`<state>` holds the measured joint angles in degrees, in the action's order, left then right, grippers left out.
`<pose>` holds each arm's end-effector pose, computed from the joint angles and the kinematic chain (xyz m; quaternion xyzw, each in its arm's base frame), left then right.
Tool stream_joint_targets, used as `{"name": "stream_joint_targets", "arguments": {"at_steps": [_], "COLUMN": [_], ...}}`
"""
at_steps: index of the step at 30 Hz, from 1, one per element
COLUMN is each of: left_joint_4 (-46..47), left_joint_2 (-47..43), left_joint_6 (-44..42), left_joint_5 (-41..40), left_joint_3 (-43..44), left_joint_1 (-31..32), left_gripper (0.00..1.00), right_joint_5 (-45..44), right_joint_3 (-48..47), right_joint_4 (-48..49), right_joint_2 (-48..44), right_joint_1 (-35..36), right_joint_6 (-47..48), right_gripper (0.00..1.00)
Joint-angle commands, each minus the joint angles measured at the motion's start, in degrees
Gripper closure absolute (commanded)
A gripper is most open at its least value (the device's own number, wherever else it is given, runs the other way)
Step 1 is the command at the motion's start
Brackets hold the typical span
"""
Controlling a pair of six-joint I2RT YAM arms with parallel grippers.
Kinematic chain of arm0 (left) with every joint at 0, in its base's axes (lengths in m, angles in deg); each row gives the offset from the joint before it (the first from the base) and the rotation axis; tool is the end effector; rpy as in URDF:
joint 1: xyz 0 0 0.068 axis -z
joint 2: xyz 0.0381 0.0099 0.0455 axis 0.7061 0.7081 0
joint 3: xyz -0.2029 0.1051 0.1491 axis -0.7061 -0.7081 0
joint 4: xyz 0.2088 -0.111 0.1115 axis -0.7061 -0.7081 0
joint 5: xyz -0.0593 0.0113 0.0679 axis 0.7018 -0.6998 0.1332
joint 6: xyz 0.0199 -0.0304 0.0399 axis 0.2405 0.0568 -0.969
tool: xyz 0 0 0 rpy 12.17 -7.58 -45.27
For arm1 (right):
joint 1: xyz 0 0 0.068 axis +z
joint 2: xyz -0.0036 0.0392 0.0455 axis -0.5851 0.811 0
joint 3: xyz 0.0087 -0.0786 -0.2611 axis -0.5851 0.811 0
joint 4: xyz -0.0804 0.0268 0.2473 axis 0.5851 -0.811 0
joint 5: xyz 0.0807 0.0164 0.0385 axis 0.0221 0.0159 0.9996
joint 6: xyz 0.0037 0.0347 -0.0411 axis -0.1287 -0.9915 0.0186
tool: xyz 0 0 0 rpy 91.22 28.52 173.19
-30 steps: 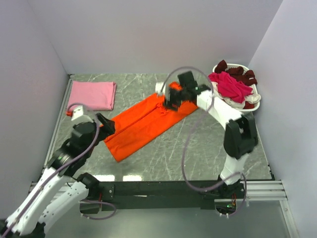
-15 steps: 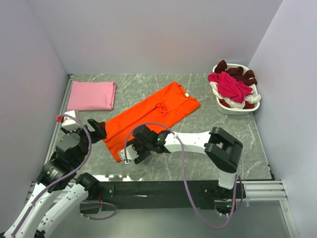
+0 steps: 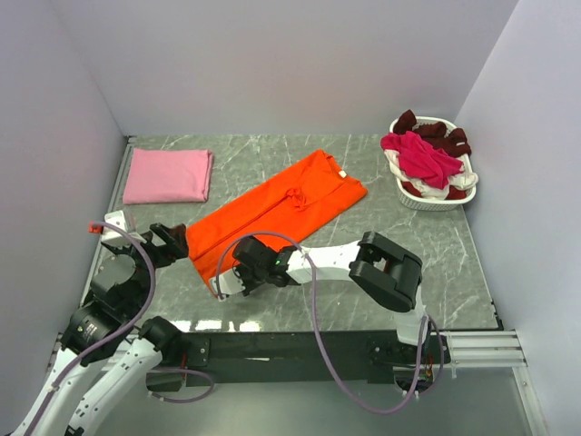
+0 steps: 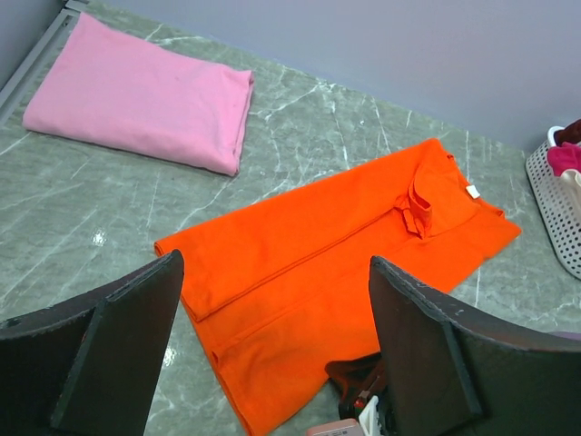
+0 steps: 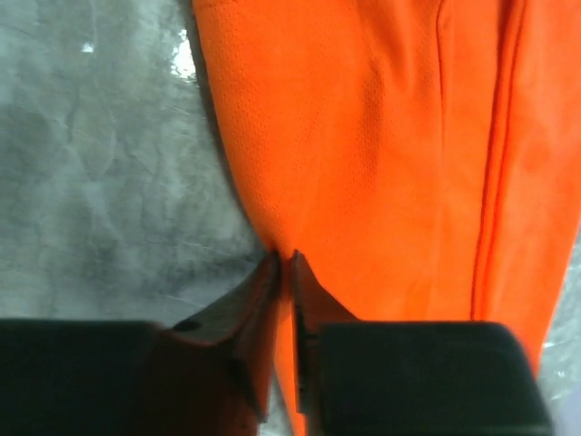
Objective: Fold and stack the t-shirts
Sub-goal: Fold the tshirt
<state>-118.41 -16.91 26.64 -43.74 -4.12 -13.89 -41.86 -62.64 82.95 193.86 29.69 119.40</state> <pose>0.0673 -0.0187 0.3371 -0.1531 0.7318 -0.1265 0.6519 0.1672 0.3740 0.1484 -0.8375 0.4234 0.0595 0.3403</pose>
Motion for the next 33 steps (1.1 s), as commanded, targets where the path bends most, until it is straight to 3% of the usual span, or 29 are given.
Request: {"name": "stream_joint_targets", "arguments": {"at_steps": [1, 6, 10, 12, 17, 19, 20, 23, 27, 30, 31, 33], "left_joint_4": [1.9, 2.9, 5.9, 10.0, 19.8, 23.4, 24.1, 25.8, 23.9, 19.4, 18.3, 14.7], "left_joint_2": [0.6, 2.6, 6.0, 8.1, 25.4, 37.3, 41.7, 58.8, 81.9, 93.8, 96.3, 102.3], "left_joint_6": [-1.3, -2.1, -3.7, -3.3, 1.0, 2.3, 2.6, 2.8, 3.1, 1.5, 1.1, -0.1], "left_joint_5": [0.1, 2.8, 9.2, 12.4, 24.9, 28.3, 31.1, 37.3, 44.5, 44.9, 44.7, 44.9], "left_joint_3": [-0.4, -0.6, -1.2, -2.0, -0.2, 3.9, 5.9, 15.2, 32.2, 44.0, 46.7, 53.7], "left_joint_1": [-0.3, -0.3, -0.4, -0.3, -0.4, -0.4, -0.4, -1.1, -3.1, -3.8, -4.0, -5.1], "left_gripper": [0.12, 0.12, 0.11, 0.11, 0.1, 0.1, 0.1, 0.13, 0.24, 0.28, 0.29, 0.33], "right_joint_5": [0.8, 6.9, 14.1, 17.9, 17.6, 16.6, 16.6, 17.0, 17.3, 13.9, 14.4, 21.6], "right_joint_3": [0.4, 7.3, 16.4, 21.4, 28.9, 32.1, 32.6, 33.6, 34.5, 34.2, 32.7, 26.1], "right_joint_4": [-0.9, -4.0, -9.6, -18.3, -32.8, -34.6, -35.2, -36.6, -33.0, -22.6, -20.2, -22.5], "right_joint_2": [-0.6, -7.8, -18.0, -26.2, -42.0, -48.9, -50.9, -58.8, -66.7, -69.3, -67.9, -64.5], "right_joint_1": [0.3, 0.3, -0.8, -2.5, -4.5, -6.6, -7.5, -13.7, -24.1, -29.7, -34.7, -41.0], "right_joint_6": [-0.9, 2.6, 7.5, 14.3, 18.9, 16.8, 16.2, 14.1, 8.3, -7.0, -15.7, -22.5], "right_gripper": [0.86, 1.0, 1.0, 1.0, 0.99, 0.73, 0.5, 0.33, 0.34, 0.35, 0.35, 0.37]}}
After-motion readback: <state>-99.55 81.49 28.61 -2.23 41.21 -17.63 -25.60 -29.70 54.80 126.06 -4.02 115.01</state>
